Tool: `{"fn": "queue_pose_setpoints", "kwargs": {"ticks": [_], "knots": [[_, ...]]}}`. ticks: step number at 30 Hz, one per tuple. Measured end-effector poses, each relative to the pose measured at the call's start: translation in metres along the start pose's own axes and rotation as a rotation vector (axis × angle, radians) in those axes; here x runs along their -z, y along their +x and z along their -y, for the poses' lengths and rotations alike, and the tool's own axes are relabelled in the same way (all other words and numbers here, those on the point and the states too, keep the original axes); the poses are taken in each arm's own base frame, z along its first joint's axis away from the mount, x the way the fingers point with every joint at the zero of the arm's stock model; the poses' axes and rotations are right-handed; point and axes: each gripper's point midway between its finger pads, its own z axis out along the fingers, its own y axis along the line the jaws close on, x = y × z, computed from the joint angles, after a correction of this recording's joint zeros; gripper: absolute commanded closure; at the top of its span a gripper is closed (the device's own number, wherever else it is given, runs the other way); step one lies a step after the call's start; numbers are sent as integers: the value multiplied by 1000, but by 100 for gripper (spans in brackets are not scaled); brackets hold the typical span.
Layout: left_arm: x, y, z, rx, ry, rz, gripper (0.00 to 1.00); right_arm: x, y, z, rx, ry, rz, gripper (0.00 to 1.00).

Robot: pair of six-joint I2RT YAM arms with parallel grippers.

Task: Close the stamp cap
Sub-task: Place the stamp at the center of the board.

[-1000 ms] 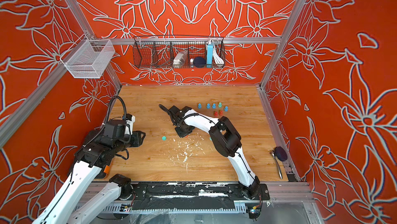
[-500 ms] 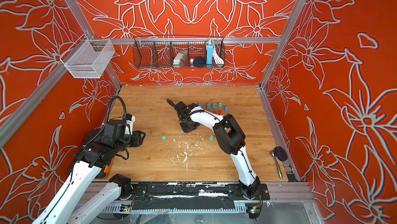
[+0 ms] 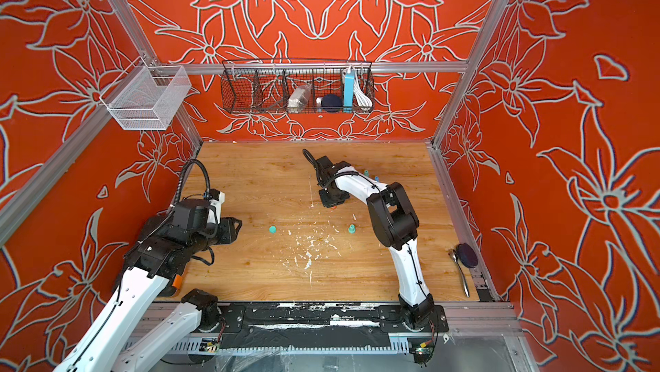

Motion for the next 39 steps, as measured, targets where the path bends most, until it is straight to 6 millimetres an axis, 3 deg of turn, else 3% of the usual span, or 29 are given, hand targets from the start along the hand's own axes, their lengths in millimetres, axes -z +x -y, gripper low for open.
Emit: {"fn": "queue_pose_setpoints", "kwargs": {"ticks": [9, 15, 27, 39], "knots": [[0, 0, 0, 0, 0, 0, 53, -2, -6, 49, -72, 49, 0, 95], [0, 0, 0, 0, 0, 0, 52, -4, -15, 66, -93, 71, -2, 95], [0, 0, 0, 0, 0, 0, 52, -9, -39, 72, -93, 84, -1, 94], [0, 0, 0, 0, 0, 0, 52, -9, -40, 73, -94, 81, -4, 89]]}}
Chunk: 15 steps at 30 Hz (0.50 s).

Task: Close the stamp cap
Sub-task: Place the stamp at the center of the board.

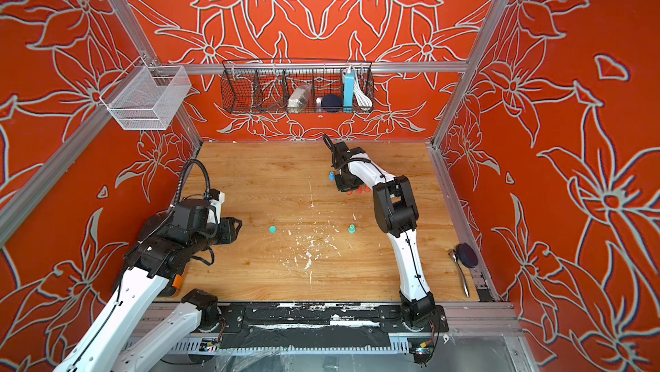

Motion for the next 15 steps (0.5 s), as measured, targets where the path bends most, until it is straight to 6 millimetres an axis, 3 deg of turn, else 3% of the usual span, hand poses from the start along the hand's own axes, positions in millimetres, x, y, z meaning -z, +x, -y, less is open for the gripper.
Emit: {"fn": "queue_pose_setpoints", "kwargs": {"ticks": [15], "knots": [[0, 0, 0, 1, -1, 0, 52, 0, -3, 0, 11, 2, -10, 84]]}}
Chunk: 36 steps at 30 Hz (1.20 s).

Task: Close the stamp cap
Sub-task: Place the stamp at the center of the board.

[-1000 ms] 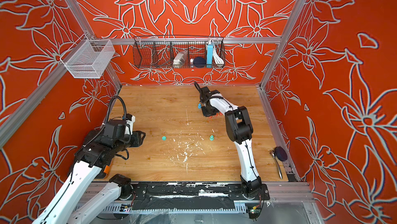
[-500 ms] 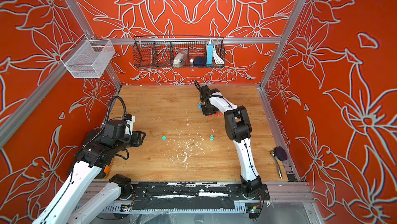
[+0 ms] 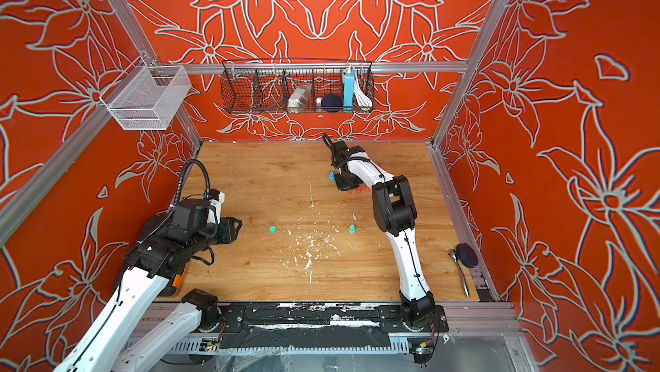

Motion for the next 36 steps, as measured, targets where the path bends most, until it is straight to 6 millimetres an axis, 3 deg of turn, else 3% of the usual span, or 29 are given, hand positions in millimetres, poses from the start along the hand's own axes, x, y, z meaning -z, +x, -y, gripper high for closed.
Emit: {"fn": "queue_pose_setpoints", "kwargs": {"ticks": [6, 17, 29, 36], "knots": [[0, 0, 0, 0, 0, 0, 52, 0, 0, 0, 2, 0, 0, 82], [0, 0, -1, 1, -4, 2, 50, -3, 0, 0, 11, 0, -4, 68], [0, -1, -2, 4, -10, 4, 50, -7, 5, 0, 13, 3, -25, 65], [0, -1, -3, 5, -11, 3, 50, 6, 4, 2, 13, 1, -11, 59]]}}
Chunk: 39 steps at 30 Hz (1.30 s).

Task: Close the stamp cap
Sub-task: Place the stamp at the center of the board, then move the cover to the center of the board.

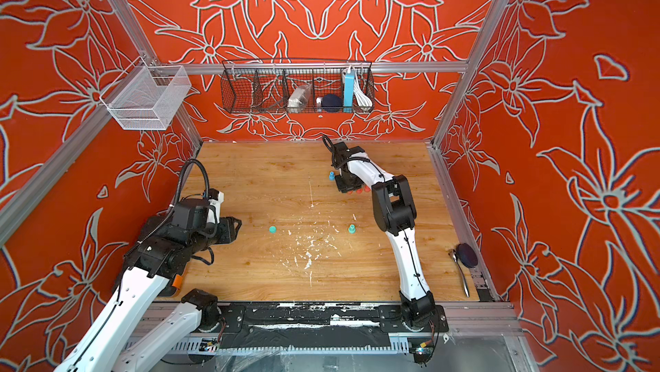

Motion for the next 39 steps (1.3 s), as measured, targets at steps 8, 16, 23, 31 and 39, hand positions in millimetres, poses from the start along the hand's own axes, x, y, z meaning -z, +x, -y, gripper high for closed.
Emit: {"fn": "queue_pose_setpoints", "kwargs": {"ticks": [8, 16, 23, 31, 39], "knots": [[-1, 0, -1, 1, -3, -2, 50, 60, -1, 7, -15, -14, 107, 58], [-6, 1, -3, 3, -22, -21, 51, 127, 53, 14, -30, -38, 212, 58], [-16, 6, -6, 4, -43, -66, 50, 168, 134, 20, -61, -93, 319, 57], [-39, 14, 13, 43, 2, -149, 49, 166, 194, 26, -94, -124, 331, 56], [-95, 33, 53, 59, 54, -279, 50, 170, 209, 30, -98, -125, 355, 55]]}}
